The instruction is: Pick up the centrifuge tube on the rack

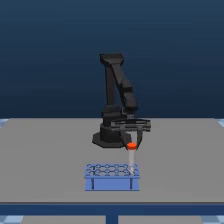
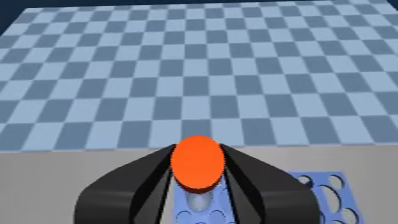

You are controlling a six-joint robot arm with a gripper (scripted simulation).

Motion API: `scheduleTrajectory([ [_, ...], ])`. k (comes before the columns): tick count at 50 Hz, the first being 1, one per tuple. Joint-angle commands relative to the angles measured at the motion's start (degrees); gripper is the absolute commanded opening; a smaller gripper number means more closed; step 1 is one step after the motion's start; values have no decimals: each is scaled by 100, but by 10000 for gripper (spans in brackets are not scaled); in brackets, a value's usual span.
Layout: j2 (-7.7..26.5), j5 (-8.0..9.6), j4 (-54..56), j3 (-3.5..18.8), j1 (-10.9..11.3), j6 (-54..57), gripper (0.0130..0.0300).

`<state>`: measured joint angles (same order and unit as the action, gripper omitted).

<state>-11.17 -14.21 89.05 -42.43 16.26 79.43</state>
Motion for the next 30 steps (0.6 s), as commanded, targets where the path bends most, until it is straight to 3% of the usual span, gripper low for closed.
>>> scheduleTrajectory([
  [1, -68, 10, 570, 72, 0, 716, 130],
  [30, -323, -143, 2664, 390, 0, 2881, 130],
])
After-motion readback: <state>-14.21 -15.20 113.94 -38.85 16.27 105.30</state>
